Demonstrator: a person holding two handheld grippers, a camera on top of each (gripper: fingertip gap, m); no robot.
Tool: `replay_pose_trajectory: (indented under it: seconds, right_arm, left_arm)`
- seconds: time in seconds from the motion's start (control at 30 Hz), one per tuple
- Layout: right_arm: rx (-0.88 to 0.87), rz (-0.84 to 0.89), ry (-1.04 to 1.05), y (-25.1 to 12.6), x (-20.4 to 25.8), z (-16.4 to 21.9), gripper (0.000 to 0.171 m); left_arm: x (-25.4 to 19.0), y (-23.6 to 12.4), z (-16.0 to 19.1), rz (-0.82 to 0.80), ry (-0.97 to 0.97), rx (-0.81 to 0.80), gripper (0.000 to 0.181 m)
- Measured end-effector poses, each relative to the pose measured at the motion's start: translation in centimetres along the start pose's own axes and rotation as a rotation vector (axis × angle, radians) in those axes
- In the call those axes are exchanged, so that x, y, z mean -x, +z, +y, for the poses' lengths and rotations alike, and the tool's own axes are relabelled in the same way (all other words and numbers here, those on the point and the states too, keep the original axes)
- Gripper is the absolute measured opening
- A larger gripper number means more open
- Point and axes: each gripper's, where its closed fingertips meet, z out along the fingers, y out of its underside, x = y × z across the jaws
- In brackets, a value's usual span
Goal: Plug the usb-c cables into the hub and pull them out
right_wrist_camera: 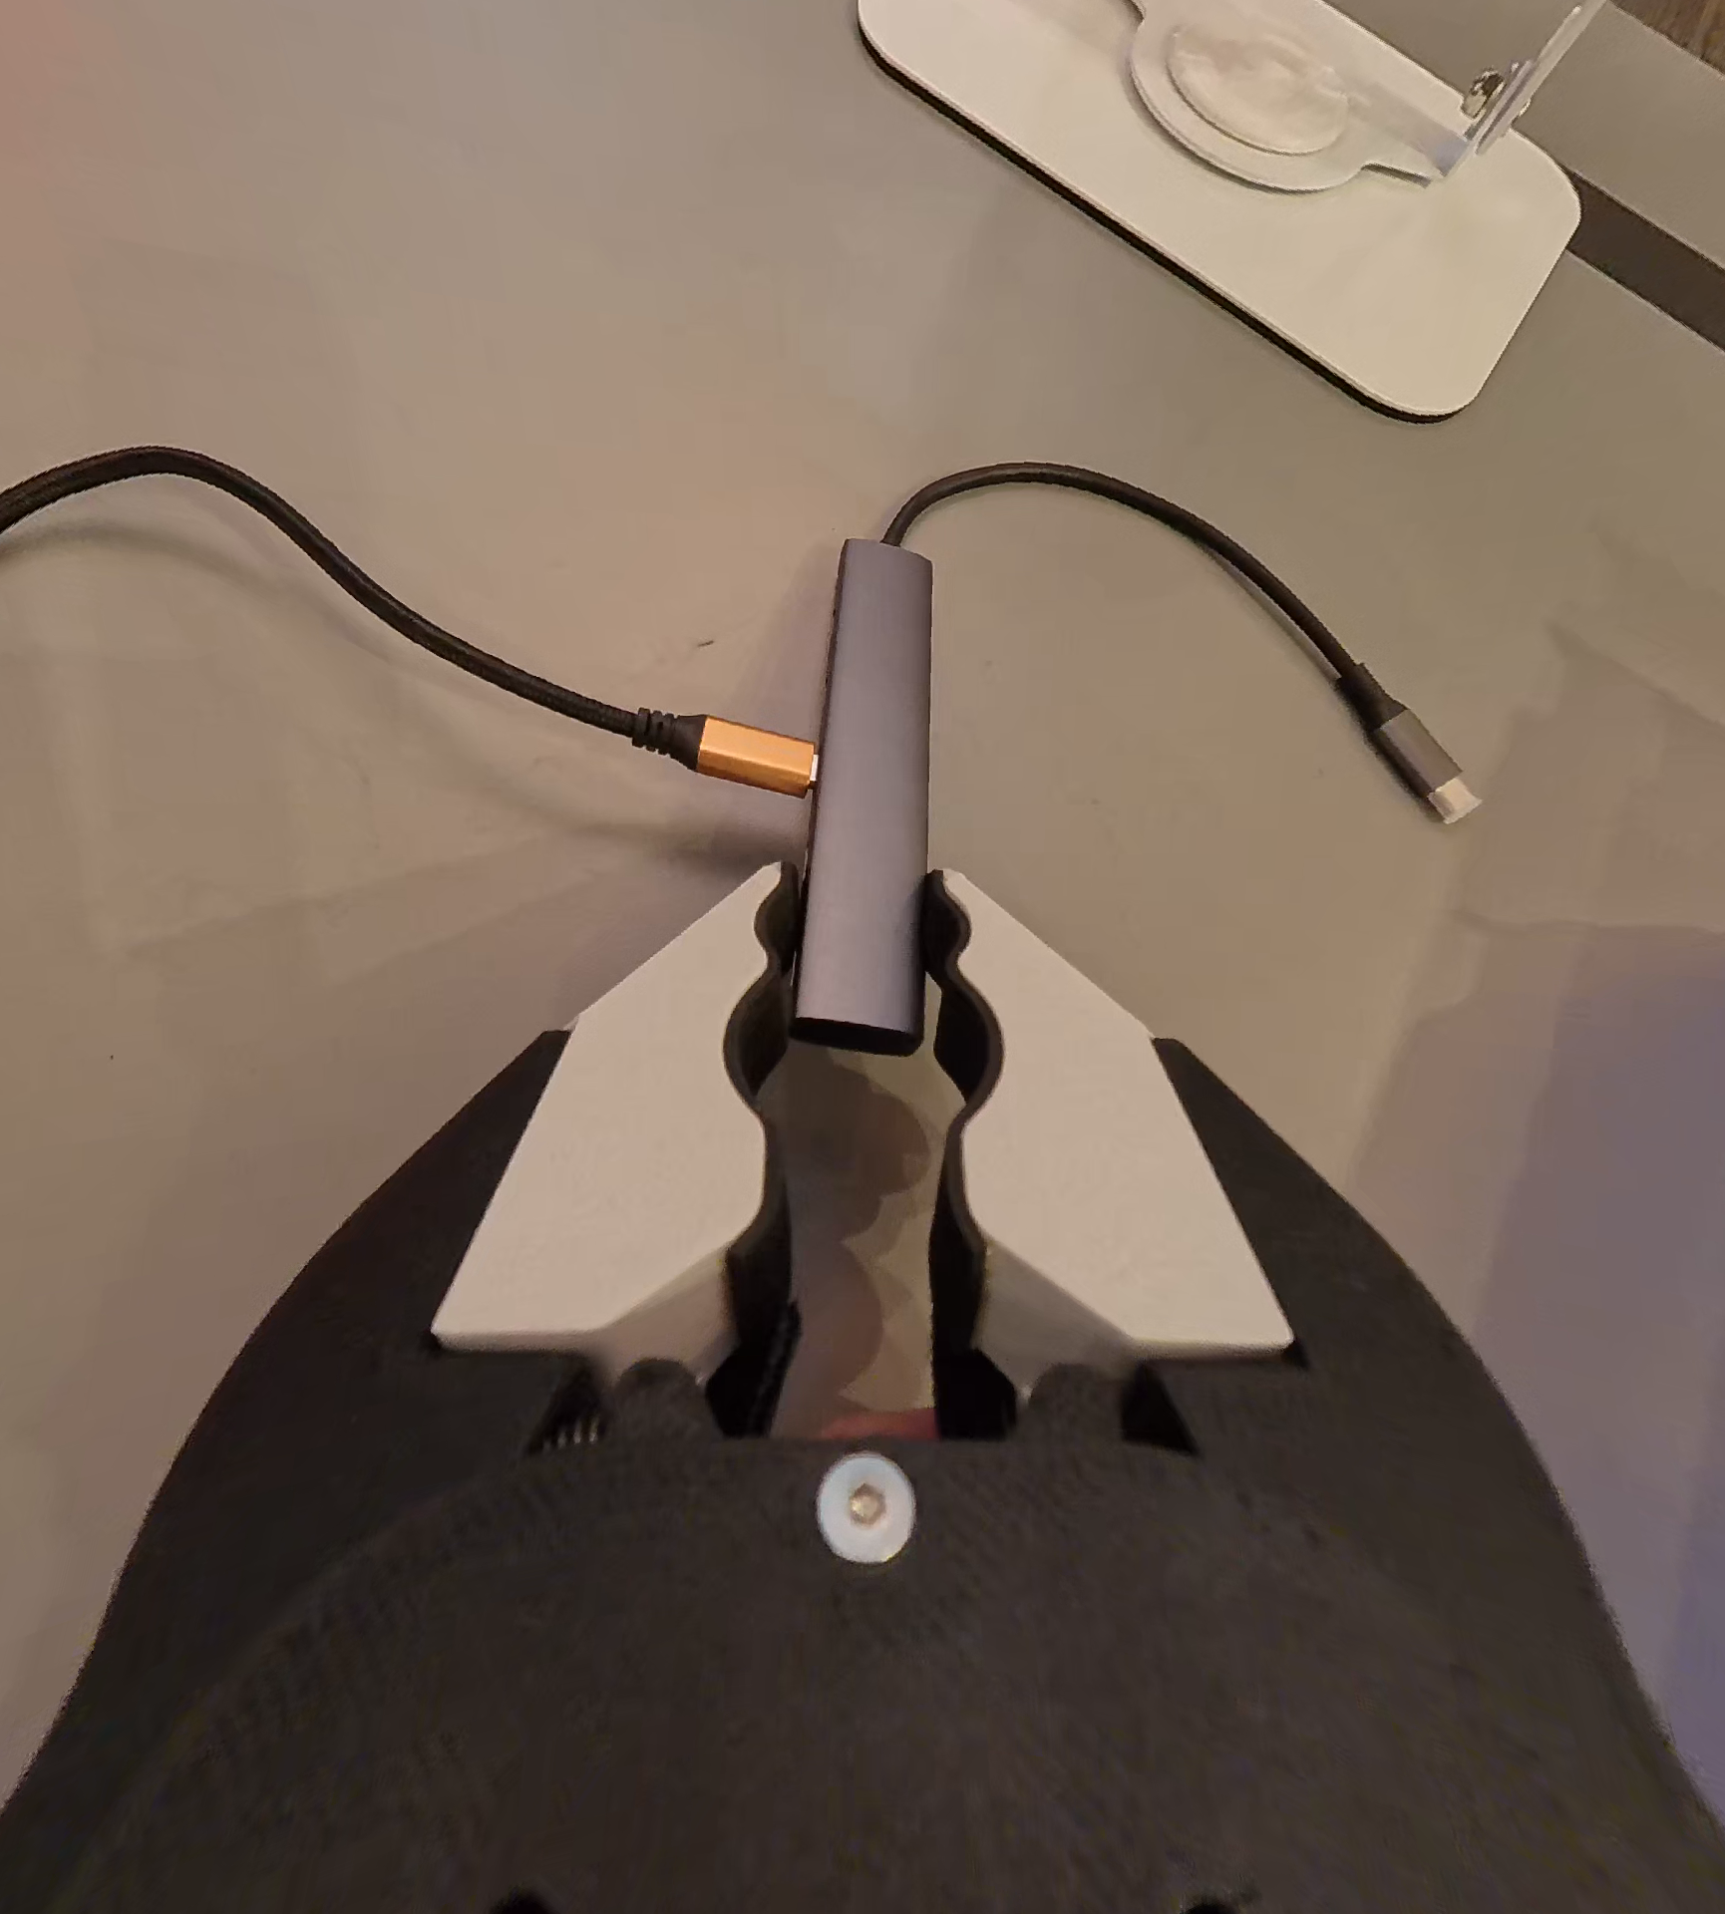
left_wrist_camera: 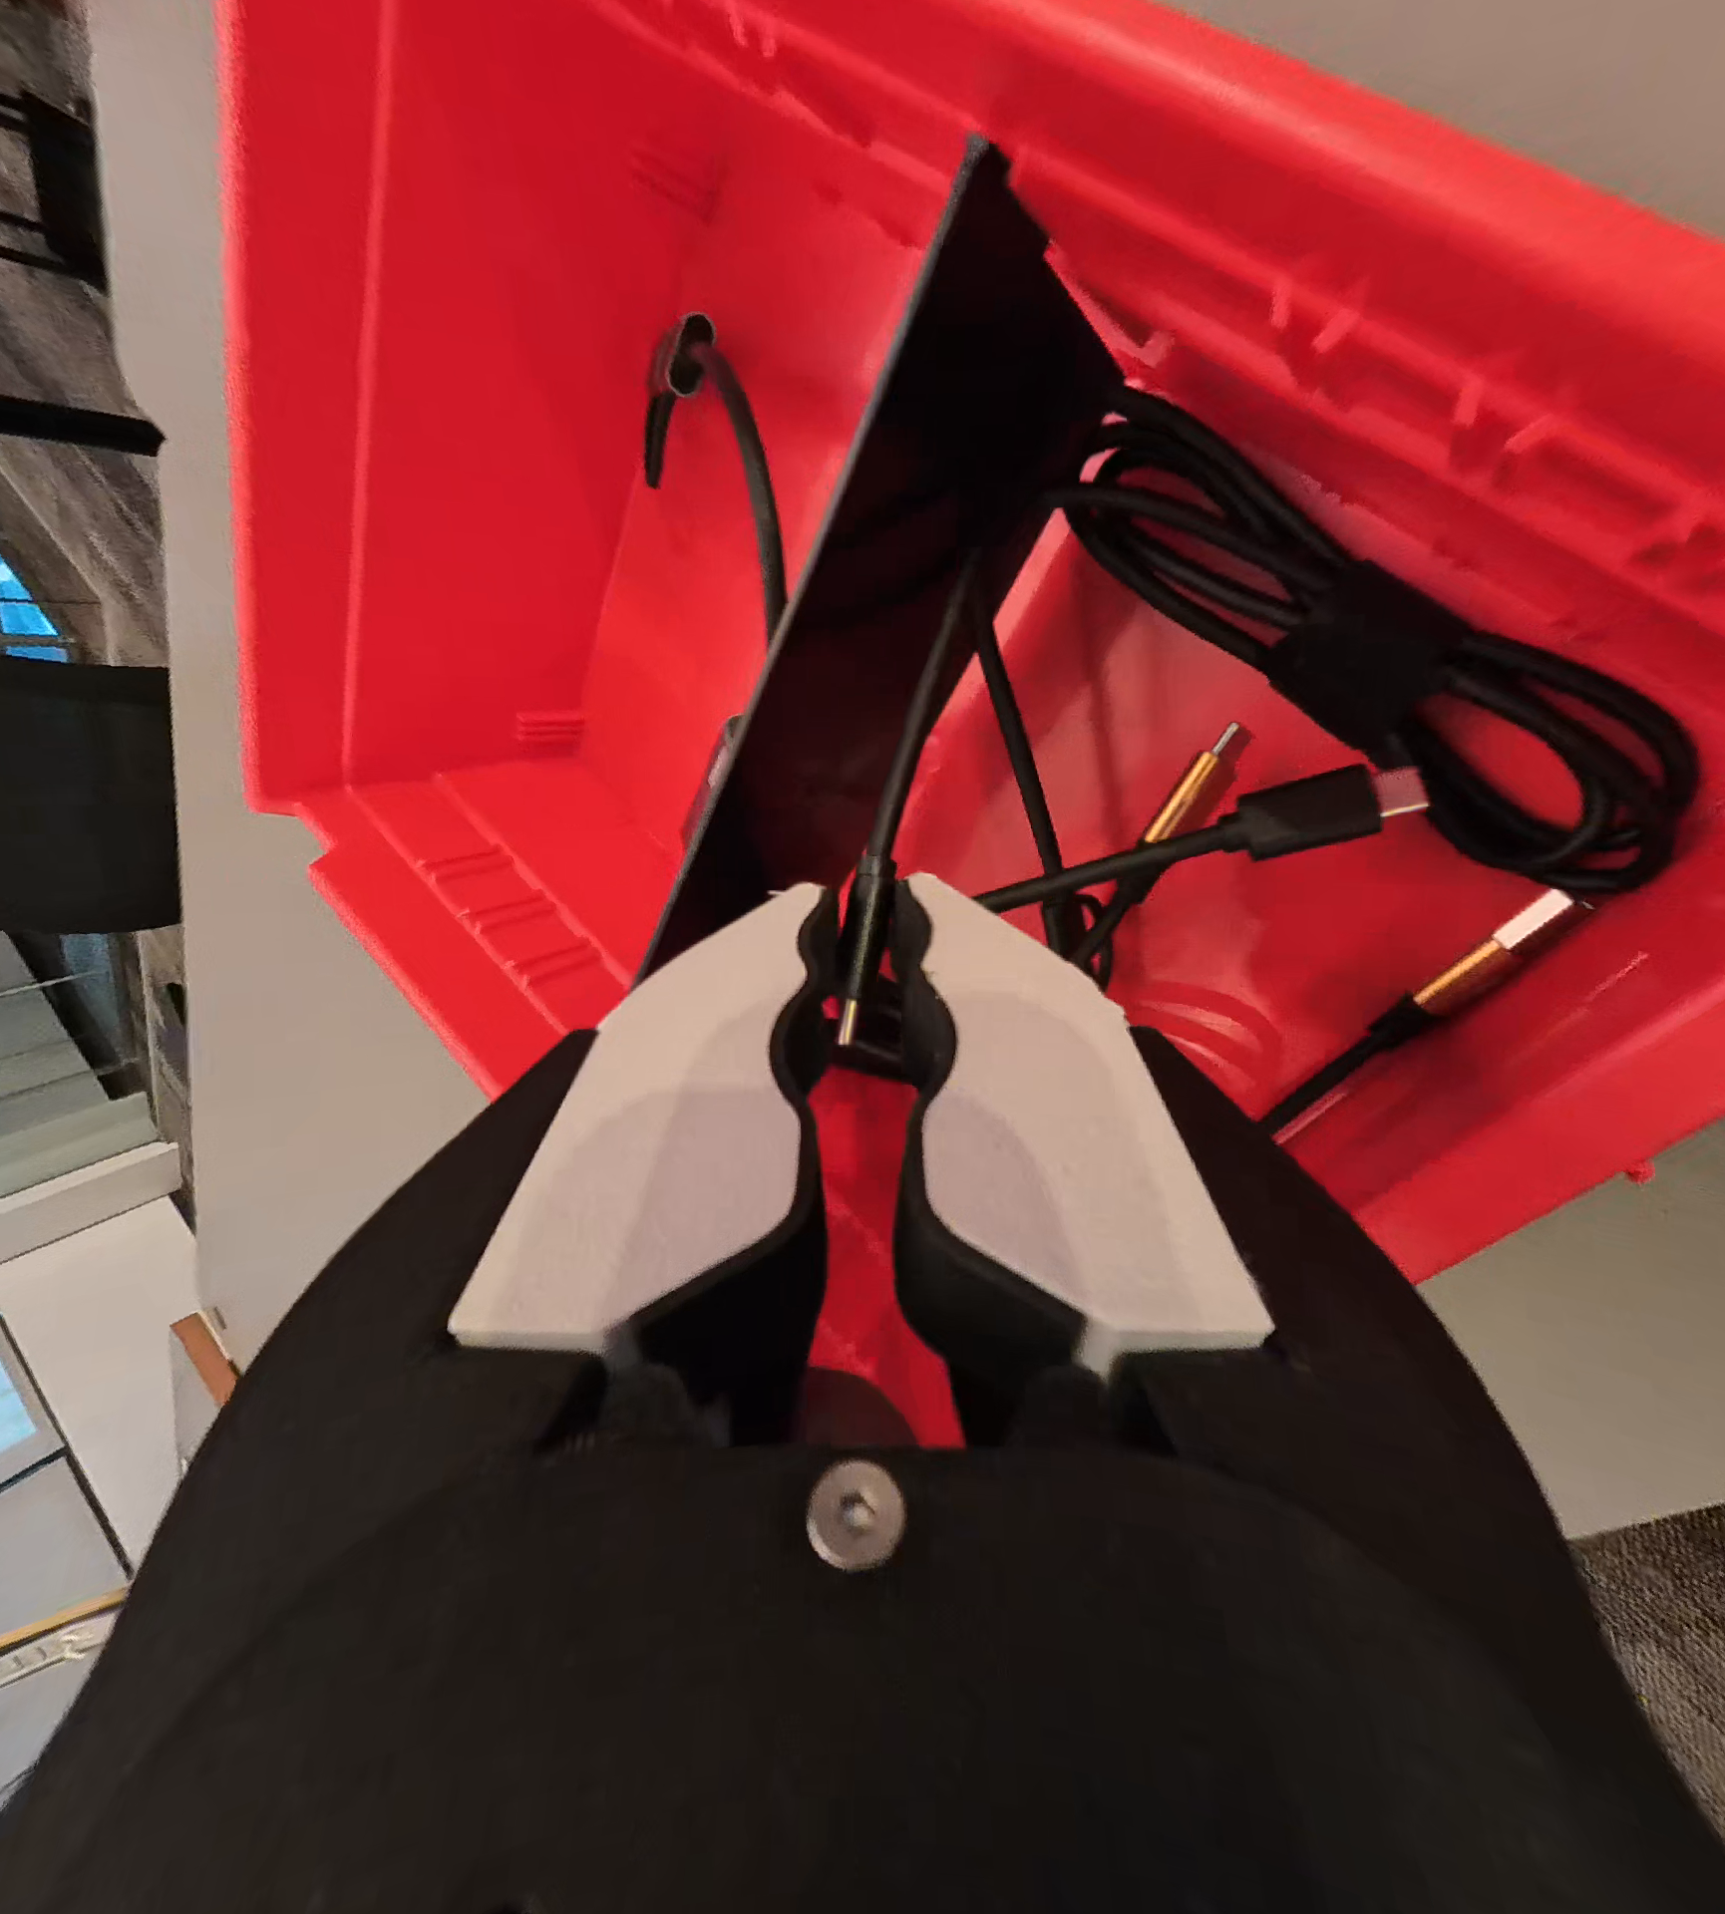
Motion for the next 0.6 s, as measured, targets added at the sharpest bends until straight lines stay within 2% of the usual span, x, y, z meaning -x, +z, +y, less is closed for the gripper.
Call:
replay_pose_trajectory:
  seconds: [0.6]
  right_arm:
    - [0.001, 0.003, 0.004, 0.0, 0.0, 0.0, 0.021]
  left_arm:
    - [7.0, -9.9, -0.9, -0.233, -0.116, -0.275, 0.007]
